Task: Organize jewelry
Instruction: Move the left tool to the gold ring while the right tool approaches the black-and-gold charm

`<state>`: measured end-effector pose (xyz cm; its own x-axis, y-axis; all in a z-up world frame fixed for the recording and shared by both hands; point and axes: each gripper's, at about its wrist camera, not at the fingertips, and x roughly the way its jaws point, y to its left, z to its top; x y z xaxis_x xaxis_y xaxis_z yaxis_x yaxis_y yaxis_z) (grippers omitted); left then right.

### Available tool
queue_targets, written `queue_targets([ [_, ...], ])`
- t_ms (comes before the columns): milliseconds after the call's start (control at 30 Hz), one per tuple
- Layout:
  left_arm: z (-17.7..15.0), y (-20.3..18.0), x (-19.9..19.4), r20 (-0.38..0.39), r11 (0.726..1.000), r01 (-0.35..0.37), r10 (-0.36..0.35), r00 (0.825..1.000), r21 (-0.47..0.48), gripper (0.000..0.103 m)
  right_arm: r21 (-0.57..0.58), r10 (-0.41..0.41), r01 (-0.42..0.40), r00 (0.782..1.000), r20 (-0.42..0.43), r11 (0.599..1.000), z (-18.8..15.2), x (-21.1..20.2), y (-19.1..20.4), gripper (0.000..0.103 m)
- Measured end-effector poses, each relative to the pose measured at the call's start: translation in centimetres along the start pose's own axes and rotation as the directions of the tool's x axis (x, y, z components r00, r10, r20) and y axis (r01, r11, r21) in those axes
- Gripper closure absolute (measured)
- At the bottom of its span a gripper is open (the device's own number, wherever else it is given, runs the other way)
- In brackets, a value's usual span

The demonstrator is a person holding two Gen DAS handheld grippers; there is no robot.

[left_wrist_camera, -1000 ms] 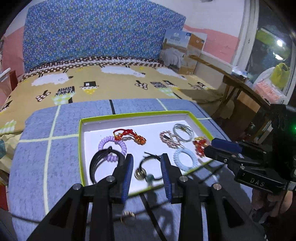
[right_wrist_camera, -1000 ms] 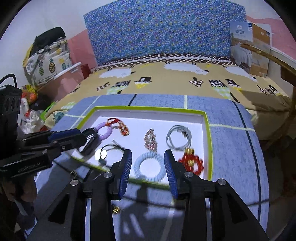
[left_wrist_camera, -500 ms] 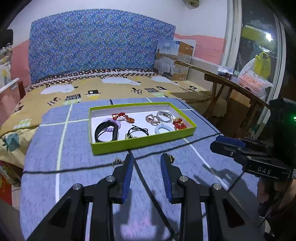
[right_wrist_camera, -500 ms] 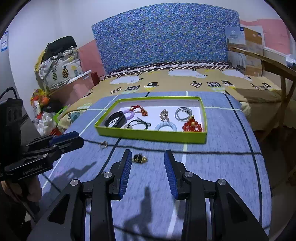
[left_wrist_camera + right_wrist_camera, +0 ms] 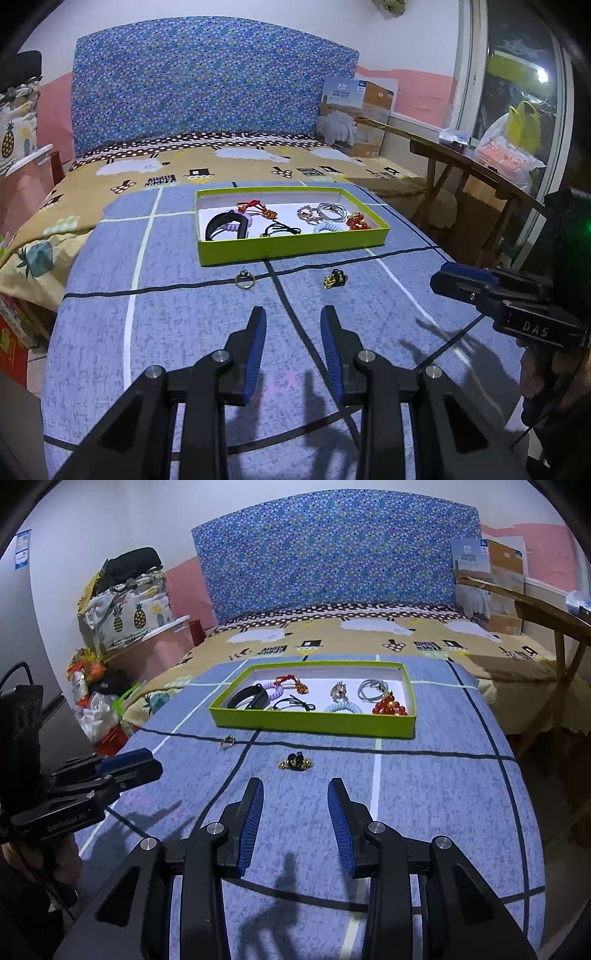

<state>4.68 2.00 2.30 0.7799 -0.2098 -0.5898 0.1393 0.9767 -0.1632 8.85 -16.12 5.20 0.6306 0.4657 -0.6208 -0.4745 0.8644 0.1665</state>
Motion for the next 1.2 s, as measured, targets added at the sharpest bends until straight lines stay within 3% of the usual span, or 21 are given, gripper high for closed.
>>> queue_targets([
  [833,0.9,1.2,1.6,-0.003,0.999,-0.038,0.038,0.999,0.006,0.071,-0.032,-0.019,0.018,0.999,-0.035,0.999,0.9,2.5,0.4,0.066],
  [1200,2.2,2.4,5.7,-0.084,0.999,-0.041,0.043,0.996,0.026,0.065,-0.083,-0.017,0.009,0.995,-0.1,0.997,2.1,6.1,0.7,0.066],
])
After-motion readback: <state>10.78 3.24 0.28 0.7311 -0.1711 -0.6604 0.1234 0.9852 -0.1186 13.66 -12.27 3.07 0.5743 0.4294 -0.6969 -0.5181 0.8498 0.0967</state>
